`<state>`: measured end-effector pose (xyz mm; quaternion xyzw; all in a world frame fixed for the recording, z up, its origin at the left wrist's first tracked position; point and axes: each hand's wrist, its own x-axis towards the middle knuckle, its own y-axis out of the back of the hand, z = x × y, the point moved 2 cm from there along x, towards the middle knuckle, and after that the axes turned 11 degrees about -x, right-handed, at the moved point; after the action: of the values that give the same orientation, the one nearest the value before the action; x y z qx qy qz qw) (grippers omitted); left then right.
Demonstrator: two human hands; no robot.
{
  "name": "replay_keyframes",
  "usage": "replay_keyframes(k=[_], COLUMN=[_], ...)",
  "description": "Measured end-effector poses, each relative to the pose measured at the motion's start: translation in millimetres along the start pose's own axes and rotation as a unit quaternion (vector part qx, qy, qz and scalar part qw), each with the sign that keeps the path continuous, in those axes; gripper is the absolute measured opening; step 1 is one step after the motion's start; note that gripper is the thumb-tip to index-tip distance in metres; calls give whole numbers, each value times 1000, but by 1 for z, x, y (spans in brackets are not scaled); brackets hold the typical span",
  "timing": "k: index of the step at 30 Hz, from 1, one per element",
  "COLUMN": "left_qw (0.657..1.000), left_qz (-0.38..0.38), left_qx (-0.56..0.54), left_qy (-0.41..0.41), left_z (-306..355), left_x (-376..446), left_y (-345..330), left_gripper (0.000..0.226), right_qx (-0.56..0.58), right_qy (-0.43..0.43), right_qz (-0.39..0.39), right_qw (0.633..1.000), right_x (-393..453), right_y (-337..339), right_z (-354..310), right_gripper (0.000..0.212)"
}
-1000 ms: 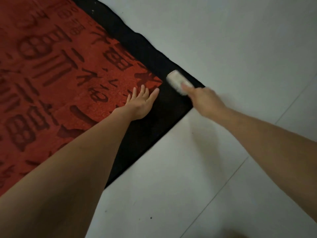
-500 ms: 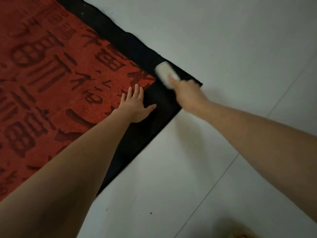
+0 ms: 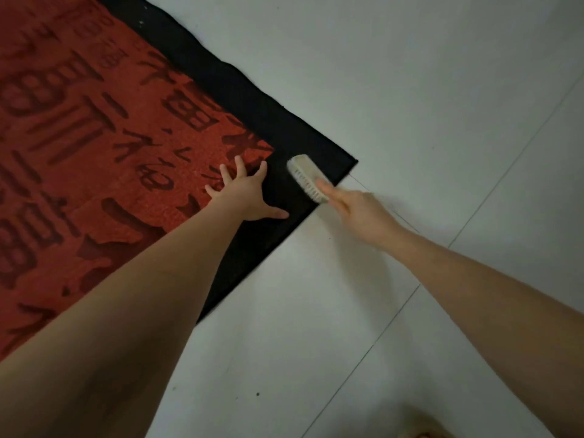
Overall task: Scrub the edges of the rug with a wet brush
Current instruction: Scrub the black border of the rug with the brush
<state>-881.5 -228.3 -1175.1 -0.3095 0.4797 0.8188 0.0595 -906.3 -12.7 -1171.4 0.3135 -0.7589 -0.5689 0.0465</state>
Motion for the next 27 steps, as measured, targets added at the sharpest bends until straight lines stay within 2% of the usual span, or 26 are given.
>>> replay_keyframes(k=[2, 4, 5, 6, 9, 10, 11, 13, 14, 15, 16, 18, 19, 23, 25, 27], left_qw=[1000, 1000, 1000, 1000, 1000, 1000, 1000, 1000, 1000, 999, 999, 998, 997, 994, 995, 997], left_qz=[1, 2, 1, 2, 16, 19, 18, 21, 21, 18, 15, 17, 16, 35, 29, 7], left_qx=[-3, -6, -7, -7, 3, 5, 7, 17, 21, 24, 23, 17, 15, 16, 13, 13], left_qy=[-1, 4, 7, 7, -9, -12, -12, -5, -5, -15, -30, -64, -75, -102, -91, -69], left_z=[1, 2, 2, 2, 1, 1, 1, 3, 5, 7, 9, 8, 4, -7, -5, -1], left_x=[1, 1, 2, 2, 3, 2, 3, 3, 3, 5, 6, 11, 13, 14, 9, 2], left_y=[1, 0, -1, -1, -5, -6, -8, -8, -7, -6, -5, -6, -8, -14, -12, -10], left_gripper=[121, 121, 121, 121, 126, 129, 131, 134, 136, 138, 139, 137, 137, 135, 132, 123], right_qx=[11, -16, -13, -2, 5, -10, -14, 13, 19, 21, 10, -21, -31, -129, -104, -48], right_qy=[-107, -238, -250, -220, -48, -24, -45, -146, -177, -167, -119, -3, 10, -55, -84, -170], right_qz=[69, 105, 104, 85, -50, -36, 15, 106, 128, 131, 118, 40, 14, 73, 73, 70], right_qw=[992, 965, 963, 972, 998, 999, 999, 983, 976, 977, 986, 999, 999, 987, 988, 982], right_x=[13, 17, 15, 11, -14, -14, -7, 9, 12, 10, 9, 0, -1, 21, 27, 35], right_y=[16, 30, 29, 24, -5, -6, 0, 15, 17, 14, 6, -9, -10, 18, 20, 27], right_z=[33, 53, 47, 34, -9, -6, 5, 32, 29, 19, 2, -22, -16, 32, 20, 22], right_gripper=[47, 52, 52, 48, 40, 41, 42, 45, 46, 48, 50, 50, 47, 50, 52, 56])
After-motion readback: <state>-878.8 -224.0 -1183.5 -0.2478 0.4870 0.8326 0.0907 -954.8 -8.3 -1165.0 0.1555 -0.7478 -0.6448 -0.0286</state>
